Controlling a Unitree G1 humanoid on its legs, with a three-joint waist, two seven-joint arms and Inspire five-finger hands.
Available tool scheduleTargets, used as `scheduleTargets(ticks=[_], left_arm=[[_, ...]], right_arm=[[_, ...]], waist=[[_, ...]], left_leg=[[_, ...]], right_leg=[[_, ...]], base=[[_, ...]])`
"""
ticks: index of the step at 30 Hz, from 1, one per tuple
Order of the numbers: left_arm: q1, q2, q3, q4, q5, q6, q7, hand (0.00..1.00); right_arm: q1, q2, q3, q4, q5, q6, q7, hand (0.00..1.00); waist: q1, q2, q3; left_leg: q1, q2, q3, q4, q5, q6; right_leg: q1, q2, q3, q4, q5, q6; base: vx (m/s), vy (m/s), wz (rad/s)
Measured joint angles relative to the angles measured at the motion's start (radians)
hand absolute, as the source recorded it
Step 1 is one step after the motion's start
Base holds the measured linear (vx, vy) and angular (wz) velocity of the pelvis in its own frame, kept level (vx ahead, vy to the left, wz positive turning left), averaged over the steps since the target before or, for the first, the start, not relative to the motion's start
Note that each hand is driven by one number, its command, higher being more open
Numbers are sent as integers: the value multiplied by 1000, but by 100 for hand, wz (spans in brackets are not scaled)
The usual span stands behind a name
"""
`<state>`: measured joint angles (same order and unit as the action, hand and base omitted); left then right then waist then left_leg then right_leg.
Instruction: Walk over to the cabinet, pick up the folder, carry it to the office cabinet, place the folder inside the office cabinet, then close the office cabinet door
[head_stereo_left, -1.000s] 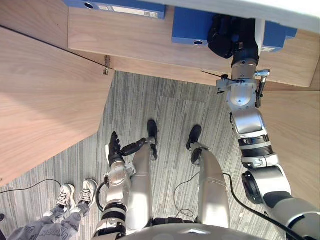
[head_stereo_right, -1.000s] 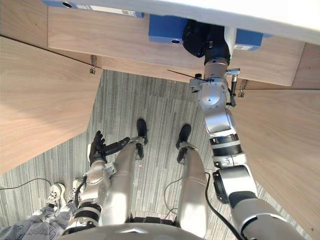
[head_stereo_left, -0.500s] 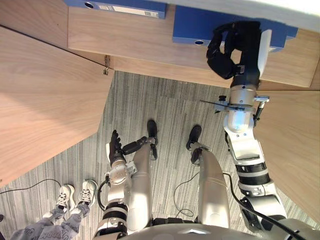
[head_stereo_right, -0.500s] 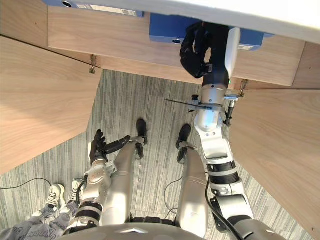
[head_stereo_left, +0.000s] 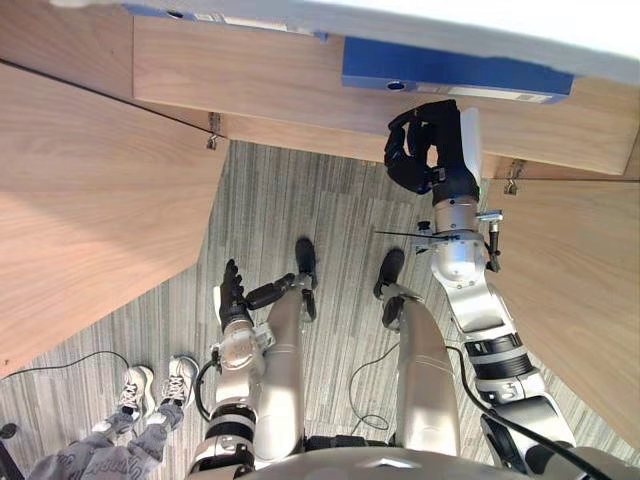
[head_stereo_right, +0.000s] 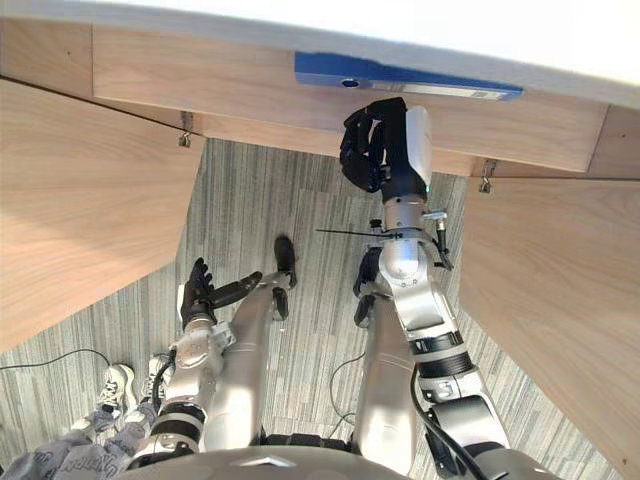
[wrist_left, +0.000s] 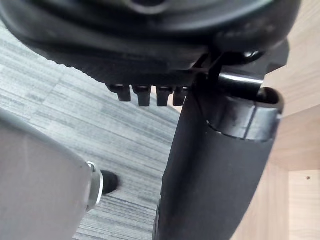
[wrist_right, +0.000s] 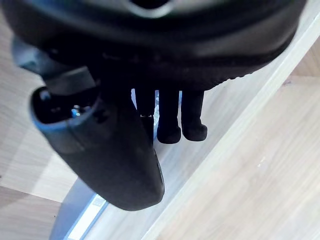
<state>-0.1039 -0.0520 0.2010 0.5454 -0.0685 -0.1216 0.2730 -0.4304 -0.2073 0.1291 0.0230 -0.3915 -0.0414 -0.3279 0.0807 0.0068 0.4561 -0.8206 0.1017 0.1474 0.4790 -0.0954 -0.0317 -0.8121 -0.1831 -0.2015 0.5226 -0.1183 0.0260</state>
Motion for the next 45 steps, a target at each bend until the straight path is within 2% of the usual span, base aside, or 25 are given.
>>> scheduleTargets(ticks=[2,9,19,30,37,39,42,45], left_arm=[[1,0,0,0,0,-1,0,100],[6,5,1,12,0,-7,1,100],[7,10,1,12,-10,-9,1,100],[8,19,1,6,-41,-22,3,100],[8,19,1,-7,-41,-21,3,100],[8,19,0,-14,-41,-21,2,100],[8,16,0,-14,-40,-14,2,100],[9,16,0,-14,-39,-1,1,100]], right_arm=[[-16,-6,-12,23,1,1,-2,0],[-88,-30,-71,78,8,9,-27,0],[-227,-71,-73,167,117,30,-34,0],[-352,-119,-110,189,200,31,-42,0],[-357,-120,-111,190,239,34,-51,0],[-354,-119,-111,186,238,34,-54,0],[-270,-104,-108,103,236,32,-55,0],[-123,-44,-106,4,236,18,-55,0]], waist=[[0,0,0],[3,0,0],[3,0,0],[4,0,0],[0,0,0],[-2,0,0],[-1,0,0],[-9,0,0]], left_leg=[[13,0,-4,-18,9,-9],[14,-2,-18,-40,24,-5],[13,-7,-26,-75,48,-8],[16,-18,-36,-127,87,-12],[4,-16,-38,-106,90,-12],[-1,-7,-20,-80,80,0],[-1,5,-16,-21,48,7],[14,14,-5,30,12,19]], right_leg=[[14,2,-8,-13,2,-3],[24,4,-24,-28,8,-7],[22,4,-42,-47,13,-10],[11,-3,-54,-52,17,-16],[12,-5,-62,-44,18,-17],[14,-4,-61,-33,18,-17],[28,3,-53,-13,13,-18],[48,3,-39,17,1,-15]], base=[[31,-48,7],[8,-14,5],[23,-9,4],[15,-8,5],[6,-4,2],[-5,5,-4],[-26,13,-14],[-59,7,-14]])
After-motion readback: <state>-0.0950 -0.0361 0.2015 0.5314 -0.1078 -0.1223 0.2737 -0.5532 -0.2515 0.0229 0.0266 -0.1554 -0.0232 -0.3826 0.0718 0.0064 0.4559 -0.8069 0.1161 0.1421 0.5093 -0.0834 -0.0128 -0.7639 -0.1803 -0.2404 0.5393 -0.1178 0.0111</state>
